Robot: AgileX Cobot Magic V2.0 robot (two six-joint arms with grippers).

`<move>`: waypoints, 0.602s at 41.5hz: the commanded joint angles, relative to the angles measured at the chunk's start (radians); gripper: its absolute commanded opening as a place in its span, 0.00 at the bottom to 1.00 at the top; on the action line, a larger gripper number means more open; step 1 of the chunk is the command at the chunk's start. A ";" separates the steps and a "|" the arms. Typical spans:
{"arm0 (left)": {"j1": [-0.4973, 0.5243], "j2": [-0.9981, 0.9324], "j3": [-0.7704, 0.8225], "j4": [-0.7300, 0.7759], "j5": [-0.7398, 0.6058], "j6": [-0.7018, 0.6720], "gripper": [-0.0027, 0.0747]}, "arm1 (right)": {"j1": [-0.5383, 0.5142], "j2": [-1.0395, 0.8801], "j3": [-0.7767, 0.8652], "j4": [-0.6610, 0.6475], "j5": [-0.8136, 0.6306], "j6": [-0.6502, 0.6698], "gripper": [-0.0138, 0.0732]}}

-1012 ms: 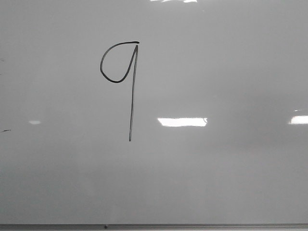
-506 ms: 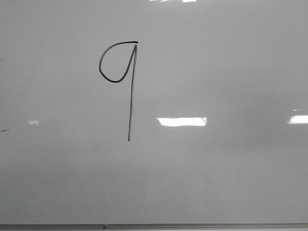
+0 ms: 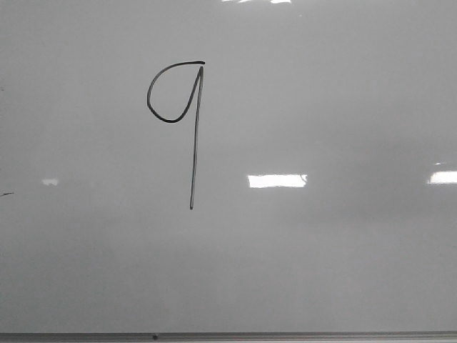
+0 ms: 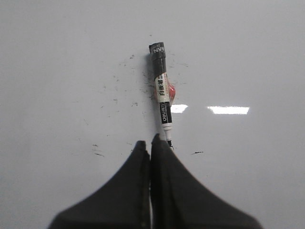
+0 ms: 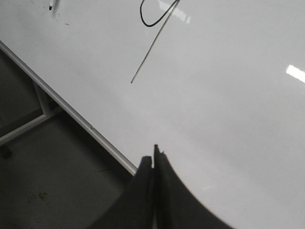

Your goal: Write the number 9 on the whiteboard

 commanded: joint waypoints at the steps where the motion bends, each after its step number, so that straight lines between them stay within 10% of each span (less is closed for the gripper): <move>1: 0.001 -0.021 0.003 -0.003 -0.089 -0.011 0.01 | -0.005 0.006 -0.024 0.025 -0.060 0.002 0.08; 16: 0.001 -0.021 0.003 -0.003 -0.089 -0.011 0.01 | -0.005 0.006 -0.021 0.026 -0.080 0.002 0.08; 25: 0.001 -0.021 0.003 -0.003 -0.089 -0.011 0.01 | -0.005 -0.089 0.084 -0.143 -0.352 0.160 0.08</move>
